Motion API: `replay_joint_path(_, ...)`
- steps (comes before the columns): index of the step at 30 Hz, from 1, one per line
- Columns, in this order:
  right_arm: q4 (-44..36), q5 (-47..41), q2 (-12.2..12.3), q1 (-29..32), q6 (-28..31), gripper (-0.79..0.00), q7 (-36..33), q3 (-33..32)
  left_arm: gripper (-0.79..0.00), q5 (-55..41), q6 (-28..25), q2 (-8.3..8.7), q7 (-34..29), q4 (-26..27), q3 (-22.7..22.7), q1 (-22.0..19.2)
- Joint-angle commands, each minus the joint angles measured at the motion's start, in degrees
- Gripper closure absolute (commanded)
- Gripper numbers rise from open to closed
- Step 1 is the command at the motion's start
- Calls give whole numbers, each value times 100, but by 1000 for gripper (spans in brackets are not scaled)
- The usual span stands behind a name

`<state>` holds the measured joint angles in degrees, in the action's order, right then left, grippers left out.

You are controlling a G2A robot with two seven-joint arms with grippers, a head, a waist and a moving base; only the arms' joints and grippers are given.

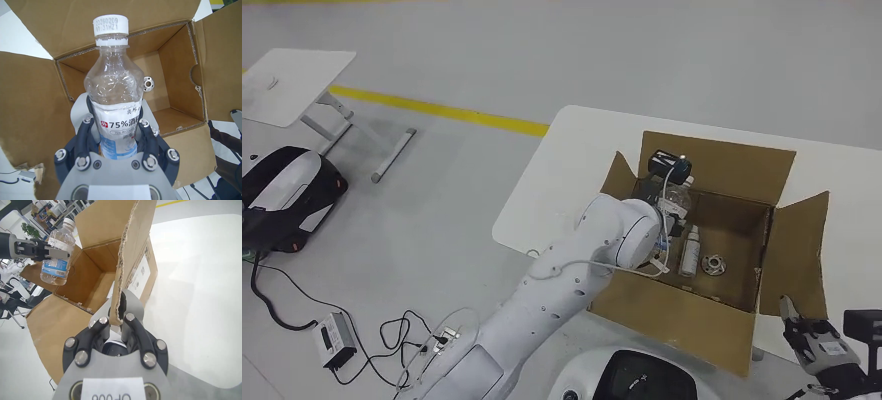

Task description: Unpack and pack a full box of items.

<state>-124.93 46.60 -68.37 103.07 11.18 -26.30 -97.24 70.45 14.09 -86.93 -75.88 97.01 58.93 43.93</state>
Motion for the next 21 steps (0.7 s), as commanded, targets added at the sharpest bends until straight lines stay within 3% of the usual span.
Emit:
replay_joint_path(1,-1,0,0,2,1,0,-2,-1,0,5,-5,-2,5,1,10,7)
replay_joint_path(13,17,142,5,-53,-21,0,81,-4,0,-30,-33,-20,6,-16,22,31)
replay_joint_path(21,148,-748,-52,-174,-707,0,324,35,0,-22,-33,-16,17,161,136,35)
